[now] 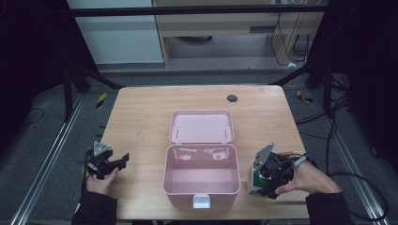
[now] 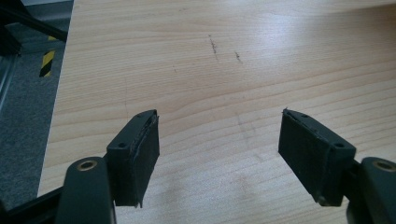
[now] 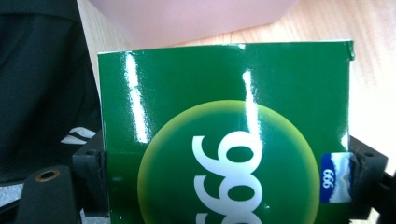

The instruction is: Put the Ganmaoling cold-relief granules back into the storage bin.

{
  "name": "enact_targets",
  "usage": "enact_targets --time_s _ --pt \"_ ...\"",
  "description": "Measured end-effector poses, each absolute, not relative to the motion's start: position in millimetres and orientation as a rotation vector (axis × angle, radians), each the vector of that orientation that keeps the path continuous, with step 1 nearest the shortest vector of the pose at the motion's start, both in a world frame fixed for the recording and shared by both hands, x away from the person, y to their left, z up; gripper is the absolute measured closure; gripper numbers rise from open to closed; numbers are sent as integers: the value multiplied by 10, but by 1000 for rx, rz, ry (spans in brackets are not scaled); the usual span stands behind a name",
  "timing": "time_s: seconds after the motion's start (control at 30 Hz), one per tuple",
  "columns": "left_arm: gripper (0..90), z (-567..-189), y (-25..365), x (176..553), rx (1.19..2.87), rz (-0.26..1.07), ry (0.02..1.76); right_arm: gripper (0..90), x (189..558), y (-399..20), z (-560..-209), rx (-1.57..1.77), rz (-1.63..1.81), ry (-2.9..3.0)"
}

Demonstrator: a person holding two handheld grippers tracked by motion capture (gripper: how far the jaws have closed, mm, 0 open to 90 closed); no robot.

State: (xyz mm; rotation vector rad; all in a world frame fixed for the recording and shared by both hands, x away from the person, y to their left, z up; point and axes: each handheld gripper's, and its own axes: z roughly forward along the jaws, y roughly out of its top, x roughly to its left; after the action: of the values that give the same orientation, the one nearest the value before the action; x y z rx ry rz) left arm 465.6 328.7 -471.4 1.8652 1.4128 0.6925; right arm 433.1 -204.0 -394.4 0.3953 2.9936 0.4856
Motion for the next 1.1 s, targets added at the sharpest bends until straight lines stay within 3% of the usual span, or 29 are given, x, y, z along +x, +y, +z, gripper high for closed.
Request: enact_targets --time_s 1.1 --pt "284 -4719 3287 4660 1870 686 1410 160 4369 -1930 -3141 360 523 2921"
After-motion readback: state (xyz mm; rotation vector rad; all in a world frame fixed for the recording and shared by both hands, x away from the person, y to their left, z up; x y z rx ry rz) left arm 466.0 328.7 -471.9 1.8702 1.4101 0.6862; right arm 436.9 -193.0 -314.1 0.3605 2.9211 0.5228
